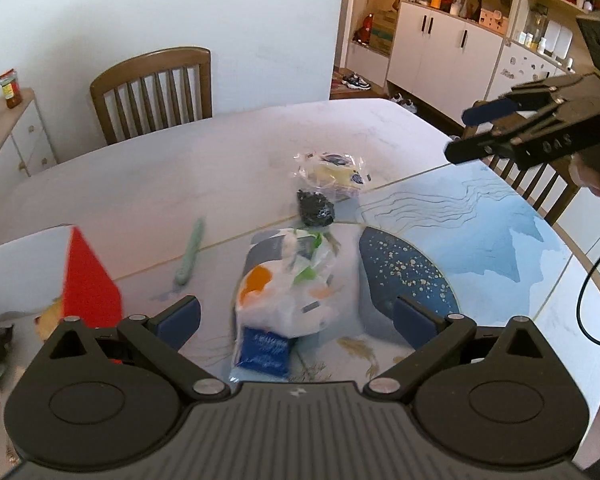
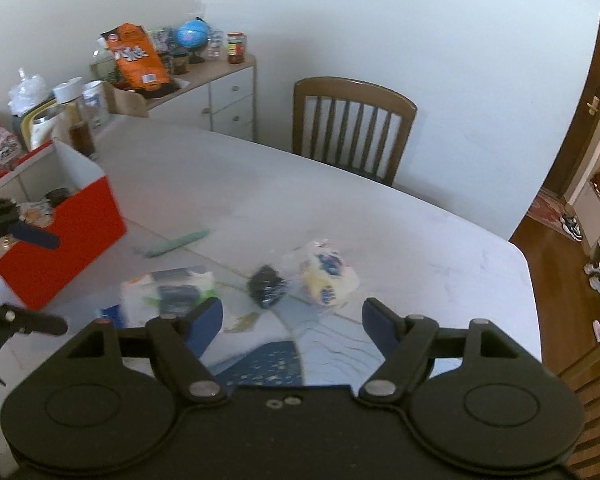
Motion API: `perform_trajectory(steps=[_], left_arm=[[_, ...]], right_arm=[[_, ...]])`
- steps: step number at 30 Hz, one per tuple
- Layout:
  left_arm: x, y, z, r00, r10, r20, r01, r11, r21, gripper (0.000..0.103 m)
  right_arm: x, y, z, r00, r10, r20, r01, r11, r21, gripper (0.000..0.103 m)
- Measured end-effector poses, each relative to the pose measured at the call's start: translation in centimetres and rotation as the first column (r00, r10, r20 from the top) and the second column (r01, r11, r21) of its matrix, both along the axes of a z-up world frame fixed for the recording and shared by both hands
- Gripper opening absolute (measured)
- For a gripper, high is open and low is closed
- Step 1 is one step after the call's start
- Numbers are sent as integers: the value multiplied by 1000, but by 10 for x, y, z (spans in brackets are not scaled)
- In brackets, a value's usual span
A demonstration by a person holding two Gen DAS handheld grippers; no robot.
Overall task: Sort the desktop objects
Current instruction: 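Move both grippers back toward the snack packages on the table, then grasp the white-and-green bag with the left gripper while the right gripper grasps the blueberry bread bag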
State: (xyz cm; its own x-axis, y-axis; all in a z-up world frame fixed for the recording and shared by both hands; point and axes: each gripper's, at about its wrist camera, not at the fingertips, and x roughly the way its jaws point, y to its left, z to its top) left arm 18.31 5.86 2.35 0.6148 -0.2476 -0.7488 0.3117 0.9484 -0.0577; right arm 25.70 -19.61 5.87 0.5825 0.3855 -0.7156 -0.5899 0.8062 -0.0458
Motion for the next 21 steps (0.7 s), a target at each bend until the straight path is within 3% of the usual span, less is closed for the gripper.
perform_trajectory(steps=[21], left_arm=[[70, -15, -59, 997, 49, -62, -47, 999, 18, 103]], right_arm=[[107, 3, -77, 998, 33, -48, -34, 999, -28, 77]])
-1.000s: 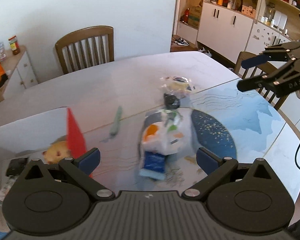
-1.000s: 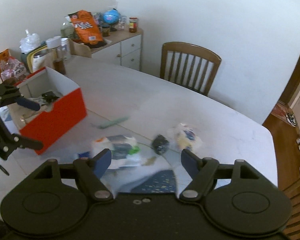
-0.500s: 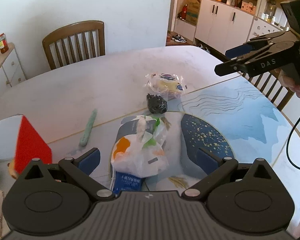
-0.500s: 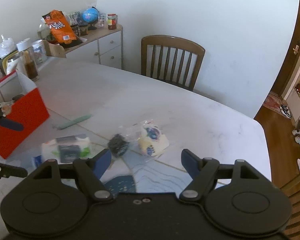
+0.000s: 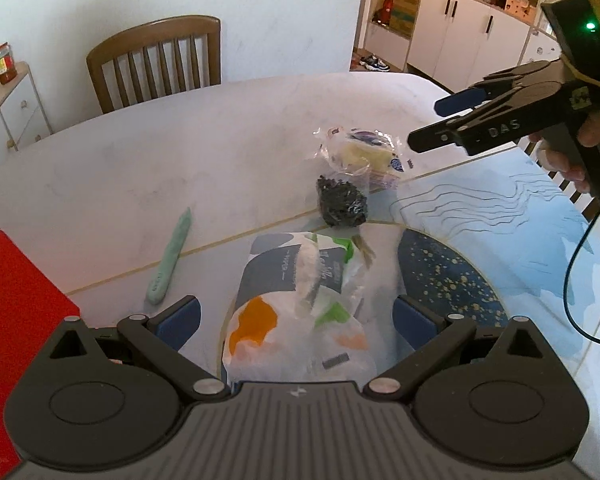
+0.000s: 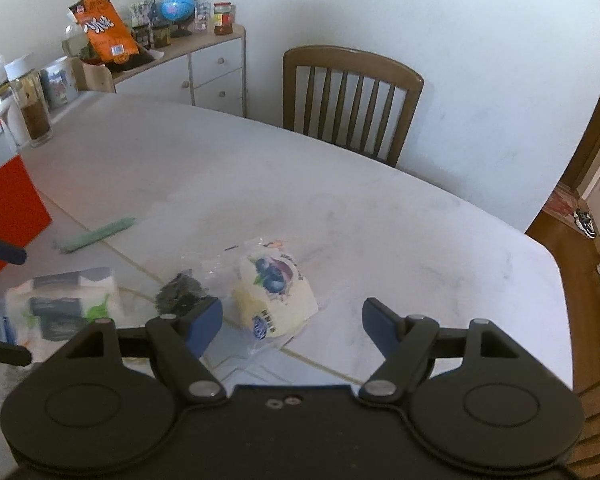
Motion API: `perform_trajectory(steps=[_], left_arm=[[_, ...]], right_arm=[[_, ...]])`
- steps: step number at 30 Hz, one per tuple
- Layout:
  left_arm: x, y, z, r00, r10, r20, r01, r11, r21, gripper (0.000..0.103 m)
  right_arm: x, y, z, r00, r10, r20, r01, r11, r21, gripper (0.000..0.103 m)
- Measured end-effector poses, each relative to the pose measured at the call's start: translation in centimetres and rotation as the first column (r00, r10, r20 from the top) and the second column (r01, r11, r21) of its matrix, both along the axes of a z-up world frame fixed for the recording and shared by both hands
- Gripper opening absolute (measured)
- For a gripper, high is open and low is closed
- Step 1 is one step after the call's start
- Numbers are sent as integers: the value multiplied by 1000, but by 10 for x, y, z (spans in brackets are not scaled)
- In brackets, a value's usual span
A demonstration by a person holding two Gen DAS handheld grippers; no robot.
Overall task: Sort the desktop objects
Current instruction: 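Grasp the white-and-green bag with the left gripper while the right gripper grasps the blueberry bread bag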
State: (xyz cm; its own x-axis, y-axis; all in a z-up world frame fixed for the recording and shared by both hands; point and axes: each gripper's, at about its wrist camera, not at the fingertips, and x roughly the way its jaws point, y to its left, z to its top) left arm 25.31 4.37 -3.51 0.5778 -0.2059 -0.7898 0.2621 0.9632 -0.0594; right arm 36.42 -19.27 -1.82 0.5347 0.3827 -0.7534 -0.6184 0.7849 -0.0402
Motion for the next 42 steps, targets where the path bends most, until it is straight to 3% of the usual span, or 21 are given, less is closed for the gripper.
perform_trajectory(steps=[9, 24, 29, 33, 37, 42], left_arm=[[15, 0, -14, 1000, 16, -18, -16, 1000, -5, 103], [19, -1, -25, 999, 32, -3, -32, 999, -13, 101], [20, 0, -26, 999, 35, -6, -35, 999, -26, 88], [20, -1, -27, 999, 31, -10, -32, 999, -42, 72], [21, -2, -26, 999, 34, -9, -35, 998, -45, 64], [19, -3, -23, 999, 35, -5, -36, 998, -54, 55]], right_arm=[[26, 8, -29, 998, 39, -46, -38, 999, 22, 77], [43, 17, -47, 996, 70, -60, -67, 996, 56, 75], [44, 14, -48, 996, 65, -62, -60, 996, 69, 74], [44, 13, -50, 995, 67, -73, -61, 996, 72, 73], [44, 10, -48, 993, 69, -96, -59, 993, 102, 59], [43, 7, -45, 993, 61, -103, -49, 992, 112, 57]])
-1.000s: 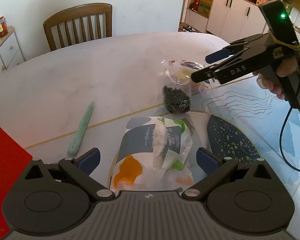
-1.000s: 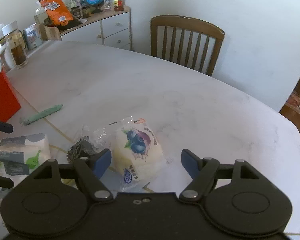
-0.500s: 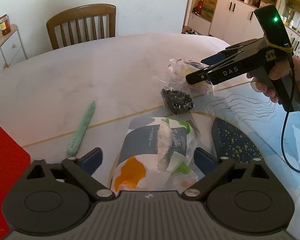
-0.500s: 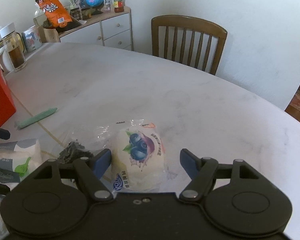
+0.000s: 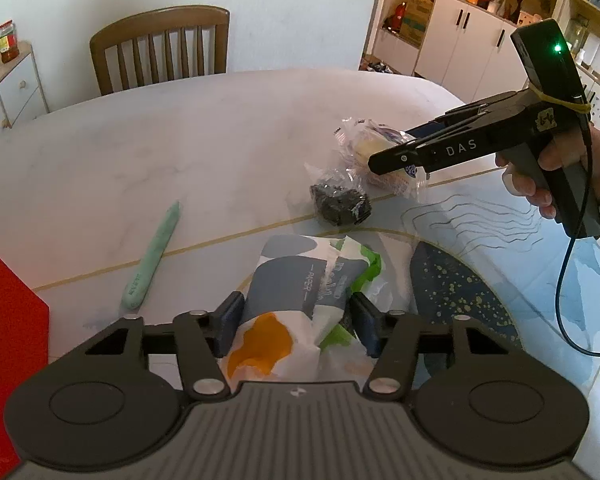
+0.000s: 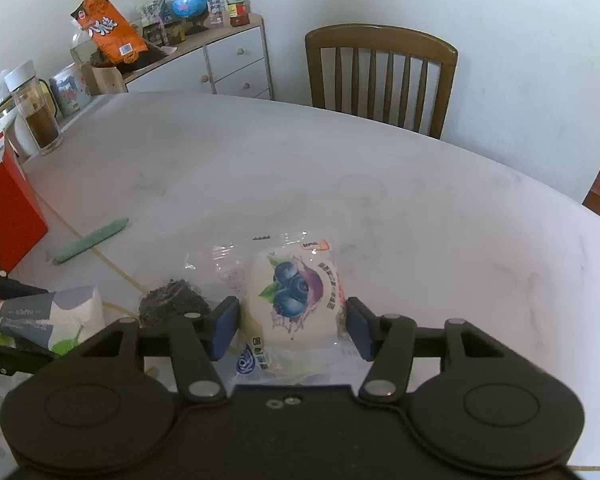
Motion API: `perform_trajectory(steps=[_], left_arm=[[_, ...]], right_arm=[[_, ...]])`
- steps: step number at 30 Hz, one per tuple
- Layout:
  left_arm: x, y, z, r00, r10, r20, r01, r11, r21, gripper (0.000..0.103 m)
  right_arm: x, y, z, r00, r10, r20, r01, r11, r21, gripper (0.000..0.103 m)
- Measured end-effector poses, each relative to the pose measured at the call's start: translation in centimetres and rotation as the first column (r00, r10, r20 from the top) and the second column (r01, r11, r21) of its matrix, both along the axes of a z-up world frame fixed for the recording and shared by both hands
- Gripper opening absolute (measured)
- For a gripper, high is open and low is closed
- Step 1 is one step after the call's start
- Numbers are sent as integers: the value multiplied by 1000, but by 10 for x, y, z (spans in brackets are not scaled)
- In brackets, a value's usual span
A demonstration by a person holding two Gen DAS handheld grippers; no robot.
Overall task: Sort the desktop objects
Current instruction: 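Grasp the white-and-green bag with the left gripper while the right gripper grasps the blueberry bread bag, then lift both bags and carry them over the cardboard box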
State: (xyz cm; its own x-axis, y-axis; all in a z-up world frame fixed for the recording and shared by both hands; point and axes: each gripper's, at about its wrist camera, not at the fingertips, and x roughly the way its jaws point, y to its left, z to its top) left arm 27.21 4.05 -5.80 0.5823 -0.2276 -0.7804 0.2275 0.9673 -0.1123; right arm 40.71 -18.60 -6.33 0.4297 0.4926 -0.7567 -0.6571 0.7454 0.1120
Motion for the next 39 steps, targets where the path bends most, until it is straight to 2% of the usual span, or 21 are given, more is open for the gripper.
perform_trajectory(steps=[6, 13, 39], left_arm=[[-2, 1, 4, 1000, -2, 6, 2, 1000, -19, 48], [-6, 2, 11, 1000, 8, 16, -7, 999, -33, 46], [-33, 12, 64, 996, 2, 88, 7, 994, -108, 45]], right_arm=[[-4, -9, 7, 1000, -18, 11, 18, 1000, 7, 56], [-12, -16, 16, 999, -31, 28, 31, 999, 7, 55], [-59, -30, 69, 997, -45, 61, 43, 998, 41, 55]])
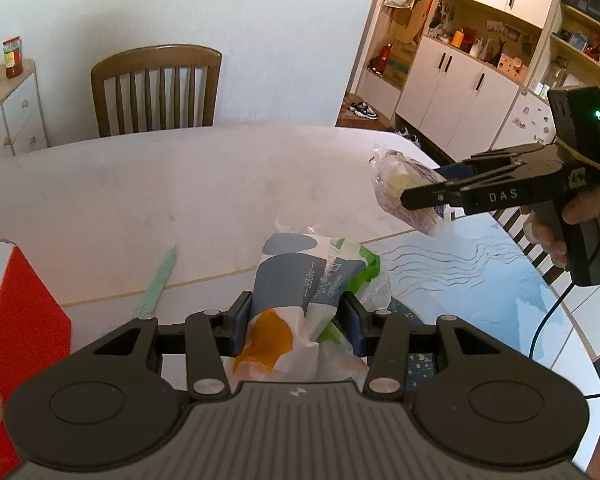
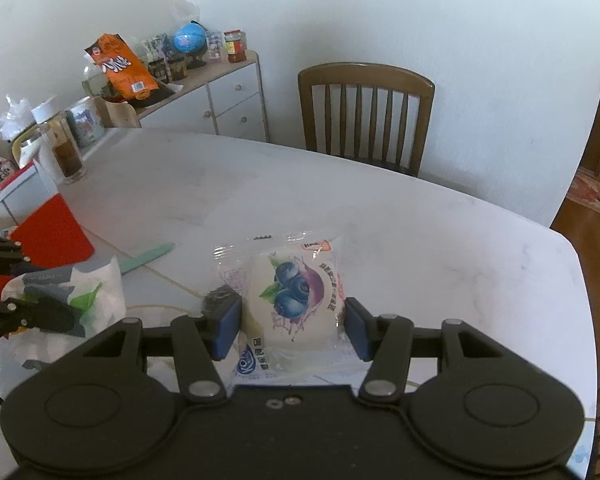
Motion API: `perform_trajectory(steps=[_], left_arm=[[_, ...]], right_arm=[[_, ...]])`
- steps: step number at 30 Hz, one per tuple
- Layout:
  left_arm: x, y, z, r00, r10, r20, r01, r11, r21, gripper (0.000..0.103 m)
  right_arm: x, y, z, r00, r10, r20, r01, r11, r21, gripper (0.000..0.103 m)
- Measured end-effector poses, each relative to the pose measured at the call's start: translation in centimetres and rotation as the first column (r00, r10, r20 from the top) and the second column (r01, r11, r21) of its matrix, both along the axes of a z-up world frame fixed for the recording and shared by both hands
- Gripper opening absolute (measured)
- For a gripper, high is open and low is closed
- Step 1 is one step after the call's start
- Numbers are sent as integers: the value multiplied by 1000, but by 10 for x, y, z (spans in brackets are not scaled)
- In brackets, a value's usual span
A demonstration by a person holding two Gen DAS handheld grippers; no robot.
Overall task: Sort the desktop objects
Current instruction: 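Lift both bags and carry them over the cardboard box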
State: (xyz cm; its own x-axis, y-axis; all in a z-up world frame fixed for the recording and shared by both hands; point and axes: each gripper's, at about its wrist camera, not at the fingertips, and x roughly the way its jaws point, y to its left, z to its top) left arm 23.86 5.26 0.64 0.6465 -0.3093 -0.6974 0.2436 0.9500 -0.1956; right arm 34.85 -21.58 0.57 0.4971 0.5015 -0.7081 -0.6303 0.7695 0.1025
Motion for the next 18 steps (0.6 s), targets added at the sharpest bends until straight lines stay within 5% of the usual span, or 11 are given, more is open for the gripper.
perform_trajectory(steps=[18], left_arm=[[-39, 39, 58, 996, 37, 85, -35, 999, -26, 45]], right_arm=[[-55, 28, 56, 996, 85, 14, -85, 996, 34, 55]])
